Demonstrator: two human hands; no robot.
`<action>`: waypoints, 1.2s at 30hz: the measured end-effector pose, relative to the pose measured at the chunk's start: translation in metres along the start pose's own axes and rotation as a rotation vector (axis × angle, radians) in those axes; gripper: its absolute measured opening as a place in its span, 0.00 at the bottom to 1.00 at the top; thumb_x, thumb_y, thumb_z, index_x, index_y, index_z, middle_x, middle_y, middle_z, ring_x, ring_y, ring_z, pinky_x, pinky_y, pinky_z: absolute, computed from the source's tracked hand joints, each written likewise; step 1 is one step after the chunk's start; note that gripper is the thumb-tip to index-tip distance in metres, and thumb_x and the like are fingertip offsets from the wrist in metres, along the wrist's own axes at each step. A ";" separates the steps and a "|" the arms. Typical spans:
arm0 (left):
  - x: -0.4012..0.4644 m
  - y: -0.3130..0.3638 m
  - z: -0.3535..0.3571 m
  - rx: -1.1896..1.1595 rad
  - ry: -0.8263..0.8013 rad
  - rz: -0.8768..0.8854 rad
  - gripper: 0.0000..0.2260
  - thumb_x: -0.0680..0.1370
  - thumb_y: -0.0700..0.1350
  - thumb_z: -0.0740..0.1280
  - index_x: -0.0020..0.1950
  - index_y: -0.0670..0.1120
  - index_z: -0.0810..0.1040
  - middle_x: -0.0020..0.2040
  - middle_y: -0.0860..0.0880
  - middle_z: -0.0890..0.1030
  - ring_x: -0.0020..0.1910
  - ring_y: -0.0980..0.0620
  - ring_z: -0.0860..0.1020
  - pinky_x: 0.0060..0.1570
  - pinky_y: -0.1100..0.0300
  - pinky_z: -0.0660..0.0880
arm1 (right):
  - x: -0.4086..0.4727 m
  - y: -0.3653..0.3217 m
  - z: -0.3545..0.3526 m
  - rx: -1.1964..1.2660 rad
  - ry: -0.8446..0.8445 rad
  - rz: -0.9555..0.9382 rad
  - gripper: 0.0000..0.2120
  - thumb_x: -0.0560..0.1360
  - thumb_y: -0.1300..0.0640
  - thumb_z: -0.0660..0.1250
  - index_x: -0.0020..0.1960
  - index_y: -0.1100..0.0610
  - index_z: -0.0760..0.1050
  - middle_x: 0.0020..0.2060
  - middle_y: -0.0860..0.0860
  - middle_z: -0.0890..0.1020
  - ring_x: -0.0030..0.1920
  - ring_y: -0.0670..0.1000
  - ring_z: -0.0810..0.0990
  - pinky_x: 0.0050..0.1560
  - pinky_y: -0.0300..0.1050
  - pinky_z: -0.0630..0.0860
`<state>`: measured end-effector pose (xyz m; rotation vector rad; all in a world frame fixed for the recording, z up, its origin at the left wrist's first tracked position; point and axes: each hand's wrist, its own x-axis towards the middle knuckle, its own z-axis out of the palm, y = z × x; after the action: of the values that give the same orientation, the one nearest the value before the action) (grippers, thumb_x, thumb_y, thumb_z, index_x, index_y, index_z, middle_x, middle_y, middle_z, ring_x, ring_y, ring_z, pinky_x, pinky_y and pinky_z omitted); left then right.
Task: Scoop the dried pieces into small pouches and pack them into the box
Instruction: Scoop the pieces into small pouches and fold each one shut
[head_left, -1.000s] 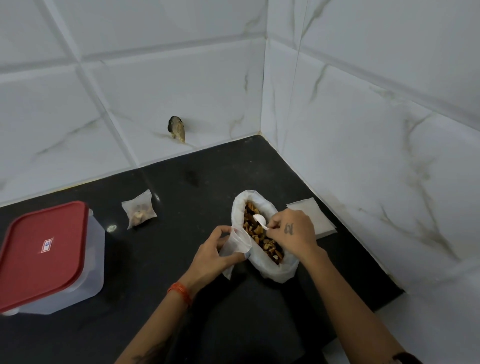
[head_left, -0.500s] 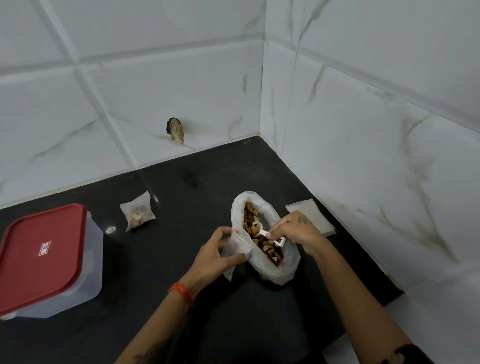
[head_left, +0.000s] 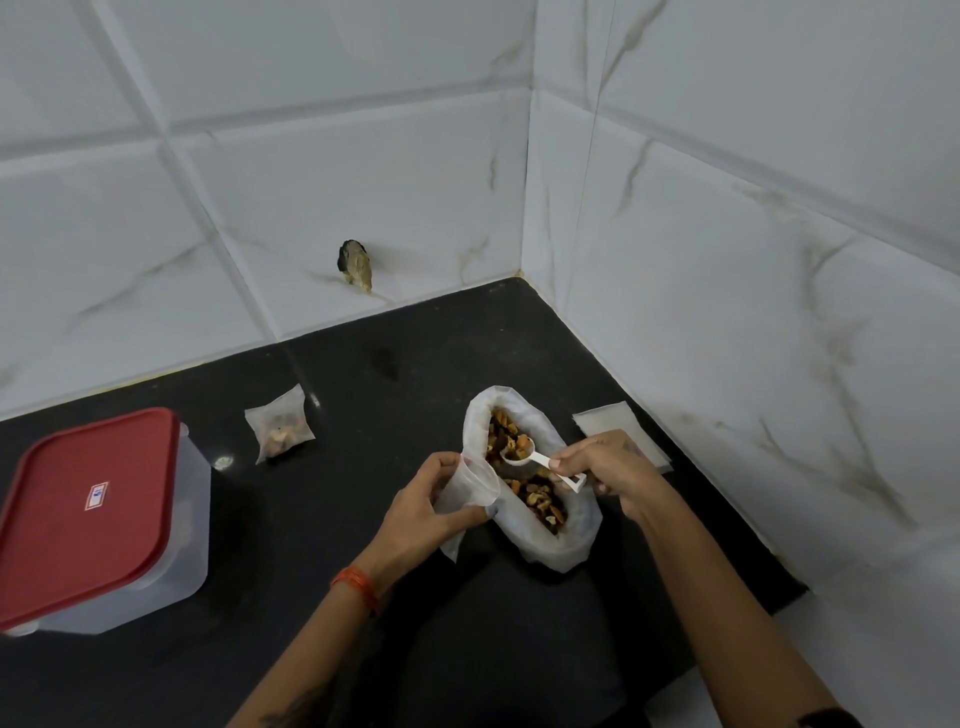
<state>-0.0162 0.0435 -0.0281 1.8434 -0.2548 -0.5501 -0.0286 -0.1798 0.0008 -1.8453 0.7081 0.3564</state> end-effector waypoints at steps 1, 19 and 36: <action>-0.001 0.001 -0.001 0.009 0.015 0.013 0.21 0.70 0.46 0.74 0.57 0.59 0.69 0.55 0.58 0.76 0.55 0.61 0.75 0.48 0.68 0.72 | -0.002 0.001 -0.002 0.025 0.006 -0.011 0.05 0.70 0.62 0.73 0.45 0.60 0.84 0.40 0.53 0.84 0.39 0.48 0.75 0.31 0.37 0.65; 0.000 0.016 -0.001 0.029 0.083 0.122 0.20 0.70 0.46 0.74 0.55 0.61 0.71 0.54 0.61 0.75 0.54 0.66 0.73 0.50 0.67 0.70 | -0.064 -0.024 0.017 -0.486 0.132 -0.619 0.06 0.72 0.52 0.70 0.47 0.46 0.84 0.37 0.41 0.83 0.40 0.42 0.78 0.40 0.32 0.71; 0.003 0.009 0.000 -0.088 0.061 0.098 0.27 0.59 0.59 0.75 0.57 0.61 0.72 0.55 0.57 0.78 0.58 0.56 0.76 0.58 0.52 0.76 | -0.053 -0.014 0.009 0.021 0.160 -0.602 0.06 0.69 0.59 0.74 0.44 0.50 0.84 0.37 0.43 0.84 0.42 0.42 0.81 0.47 0.37 0.77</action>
<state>-0.0122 0.0389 -0.0204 1.7494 -0.2742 -0.4297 -0.0608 -0.1519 0.0366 -1.9784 0.2318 -0.1916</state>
